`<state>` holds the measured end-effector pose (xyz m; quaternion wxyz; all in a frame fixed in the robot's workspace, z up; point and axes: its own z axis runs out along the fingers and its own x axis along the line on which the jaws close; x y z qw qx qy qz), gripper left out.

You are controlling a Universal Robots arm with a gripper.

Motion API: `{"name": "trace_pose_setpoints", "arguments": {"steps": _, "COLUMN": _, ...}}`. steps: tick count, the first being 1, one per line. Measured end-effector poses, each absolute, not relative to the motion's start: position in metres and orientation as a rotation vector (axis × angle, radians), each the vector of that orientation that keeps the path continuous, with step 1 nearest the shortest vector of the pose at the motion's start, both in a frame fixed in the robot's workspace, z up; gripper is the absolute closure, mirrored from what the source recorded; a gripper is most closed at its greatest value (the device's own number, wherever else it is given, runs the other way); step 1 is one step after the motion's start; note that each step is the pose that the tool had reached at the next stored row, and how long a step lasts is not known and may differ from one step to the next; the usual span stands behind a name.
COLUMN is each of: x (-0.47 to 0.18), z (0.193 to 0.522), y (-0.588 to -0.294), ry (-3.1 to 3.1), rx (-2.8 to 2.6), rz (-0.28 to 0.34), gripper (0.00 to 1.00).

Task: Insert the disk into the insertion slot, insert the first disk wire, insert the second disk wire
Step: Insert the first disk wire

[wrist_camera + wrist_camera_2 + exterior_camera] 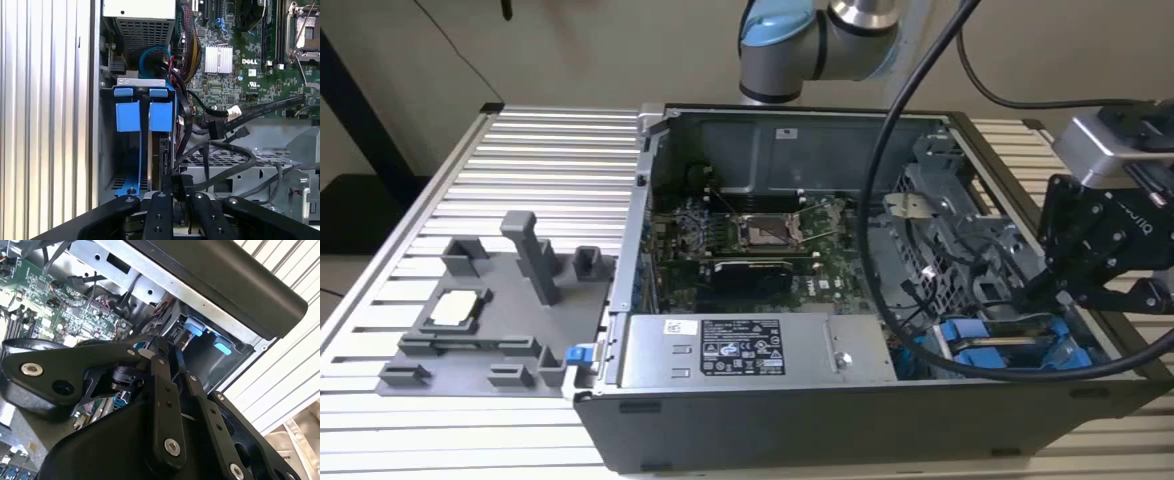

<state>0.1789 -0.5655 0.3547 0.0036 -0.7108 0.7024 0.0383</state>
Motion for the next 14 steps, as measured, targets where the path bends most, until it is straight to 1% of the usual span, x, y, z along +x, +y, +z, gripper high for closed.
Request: {"name": "trace_pose_setpoints", "arguments": {"steps": 14, "x": 0.1794, "z": 0.3482, "y": -0.5702, "ry": 2.209, "rx": -2.215, "rz": 0.124, "gripper": 0.81}}
